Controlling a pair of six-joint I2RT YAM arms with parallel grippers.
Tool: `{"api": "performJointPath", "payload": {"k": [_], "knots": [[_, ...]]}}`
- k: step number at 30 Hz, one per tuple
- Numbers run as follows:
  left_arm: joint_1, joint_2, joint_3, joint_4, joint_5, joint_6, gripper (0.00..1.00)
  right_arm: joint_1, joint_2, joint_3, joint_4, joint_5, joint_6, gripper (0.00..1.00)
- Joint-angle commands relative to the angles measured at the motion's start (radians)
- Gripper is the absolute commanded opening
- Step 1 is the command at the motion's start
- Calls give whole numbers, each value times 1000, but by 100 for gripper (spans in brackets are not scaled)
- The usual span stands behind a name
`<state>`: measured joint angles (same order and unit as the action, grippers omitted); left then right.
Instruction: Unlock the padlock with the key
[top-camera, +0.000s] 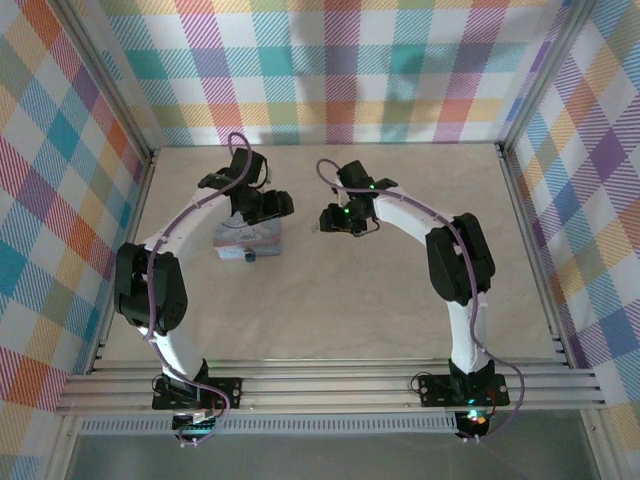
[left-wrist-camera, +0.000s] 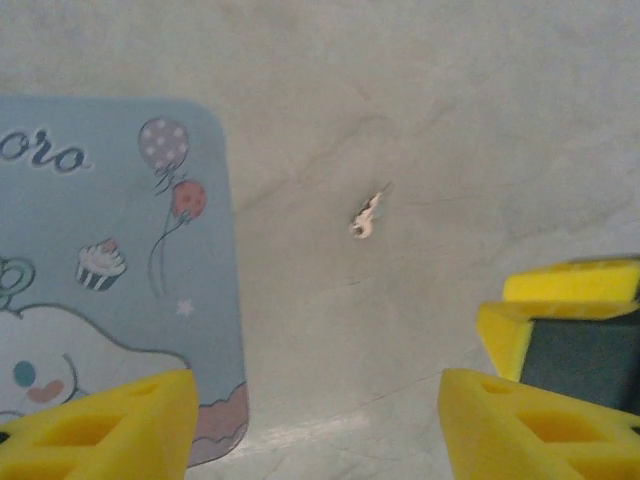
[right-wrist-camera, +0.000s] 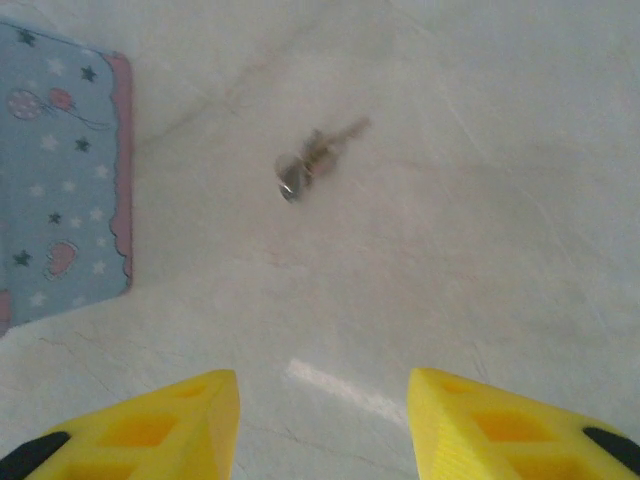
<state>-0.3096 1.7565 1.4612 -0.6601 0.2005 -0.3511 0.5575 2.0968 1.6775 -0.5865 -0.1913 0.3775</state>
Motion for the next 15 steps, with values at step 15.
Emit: {"api": "performJointPath", "payload": {"k": [15], "knots": [[12,-207,-227,-81,-137,19,64,99,346,536,-305,200,-367,34]]}}
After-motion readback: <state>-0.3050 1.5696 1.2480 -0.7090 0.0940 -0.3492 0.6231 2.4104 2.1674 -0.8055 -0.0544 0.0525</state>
